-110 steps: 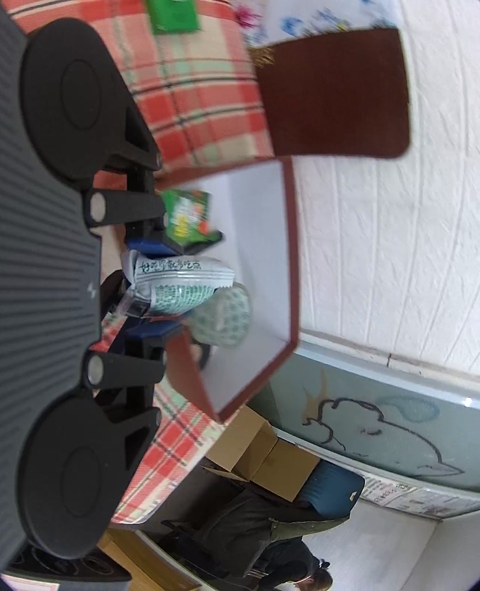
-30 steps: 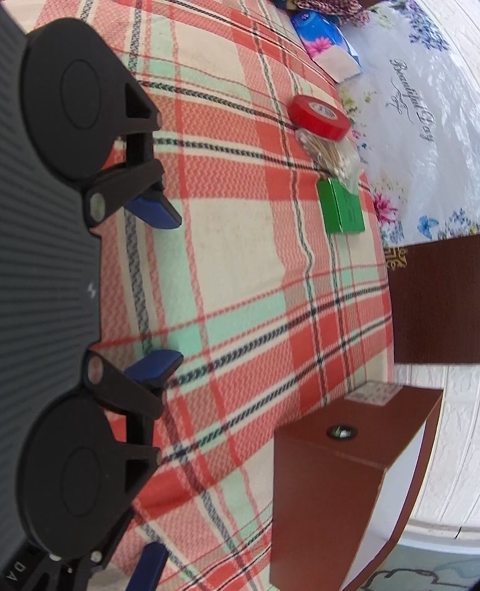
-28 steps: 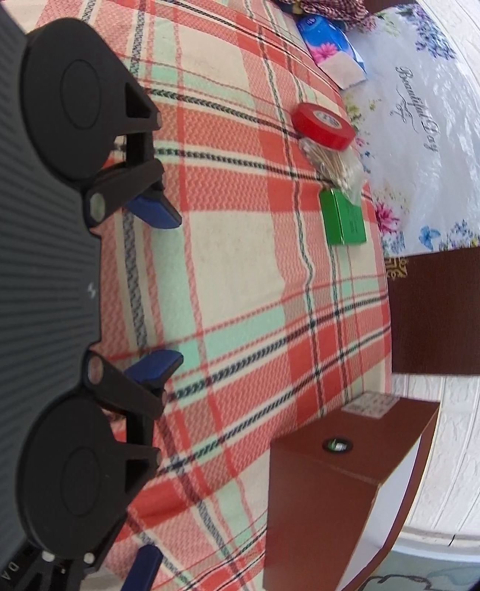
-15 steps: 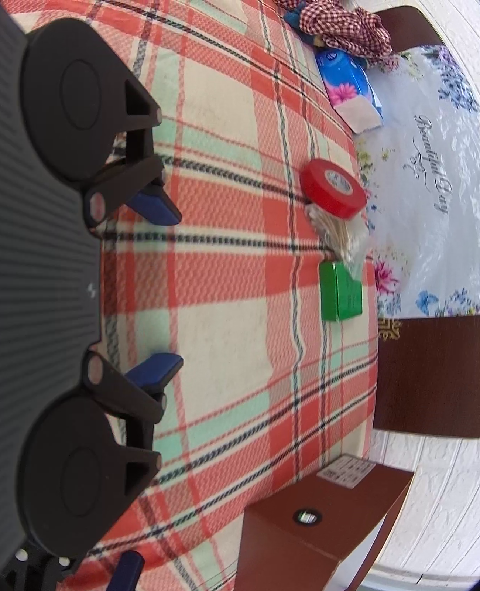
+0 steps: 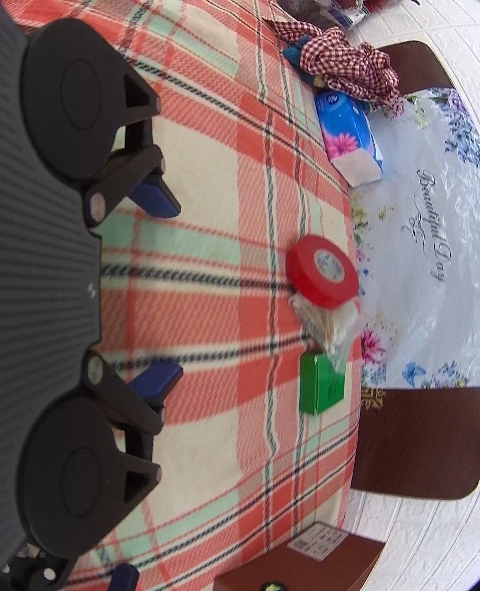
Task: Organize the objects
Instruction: 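Move the left gripper back over the table toward the red tape roll, then grasp the red electrical tape roll with the left gripper, then carry the red tape roll with the left gripper and release it into the box, then move the left gripper back over the table toward the small green box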
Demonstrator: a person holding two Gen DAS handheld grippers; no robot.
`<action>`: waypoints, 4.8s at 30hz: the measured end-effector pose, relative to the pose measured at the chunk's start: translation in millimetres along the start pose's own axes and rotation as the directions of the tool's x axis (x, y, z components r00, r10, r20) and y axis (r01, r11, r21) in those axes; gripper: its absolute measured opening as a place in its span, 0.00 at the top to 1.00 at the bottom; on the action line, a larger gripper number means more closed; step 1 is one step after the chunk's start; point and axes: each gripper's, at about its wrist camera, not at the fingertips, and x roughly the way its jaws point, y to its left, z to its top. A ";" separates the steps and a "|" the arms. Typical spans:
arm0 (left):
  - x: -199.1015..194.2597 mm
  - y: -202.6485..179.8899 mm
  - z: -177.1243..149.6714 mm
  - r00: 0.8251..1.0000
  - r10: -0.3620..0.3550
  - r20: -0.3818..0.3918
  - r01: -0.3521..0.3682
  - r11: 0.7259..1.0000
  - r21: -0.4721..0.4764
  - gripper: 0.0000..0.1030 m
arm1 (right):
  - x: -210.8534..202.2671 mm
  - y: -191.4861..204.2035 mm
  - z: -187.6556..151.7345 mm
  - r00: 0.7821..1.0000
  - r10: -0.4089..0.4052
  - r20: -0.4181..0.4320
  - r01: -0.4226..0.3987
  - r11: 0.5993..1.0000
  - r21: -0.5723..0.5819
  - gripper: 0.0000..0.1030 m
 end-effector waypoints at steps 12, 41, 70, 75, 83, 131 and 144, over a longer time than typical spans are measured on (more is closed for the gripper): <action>22.9 122.0 -2.6 0.981 0.171 0.086 -0.135 0.935 -0.328 0.11 | 38.3 38.8 72.1 0.991 0.040 0.124 -0.021 0.988 -0.153 0.46; 26.6 129.6 -4.0 0.978 0.134 0.161 -0.060 0.916 -0.396 0.11 | 25.7 11.1 25.3 0.997 0.038 0.069 -0.026 0.986 -0.165 0.31; -60.8 -210.5 2.8 0.832 -0.489 -0.263 0.543 0.815 0.201 0.48 | -63.1 -115.6 -76.9 0.987 -0.133 0.093 0.113 0.975 0.191 0.23; -55.5 -219.9 1.3 0.827 -0.486 -0.283 0.547 0.812 0.203 0.69 | -62.3 -116.7 -75.3 0.987 -0.127 0.100 0.107 0.976 0.189 0.32; -114.9 -228.3 55.3 0.814 -0.572 -0.106 0.578 0.774 0.260 0.72 | -108.8 -126.6 -53.6 0.891 -0.252 0.378 0.190 0.962 0.196 0.32; -132.3 -216.7 2.3 0.939 -0.343 -0.030 0.337 0.898 0.283 0.30 | -125.5 -147.1 -76.1 0.945 -0.294 0.145 0.190 0.851 0.489 0.28; -122.8 -194.3 -14.9 0.958 -0.285 -0.041 0.286 0.927 0.242 0.23 | -119.0 -139.3 -79.4 0.960 -0.268 0.084 0.196 0.852 0.486 0.27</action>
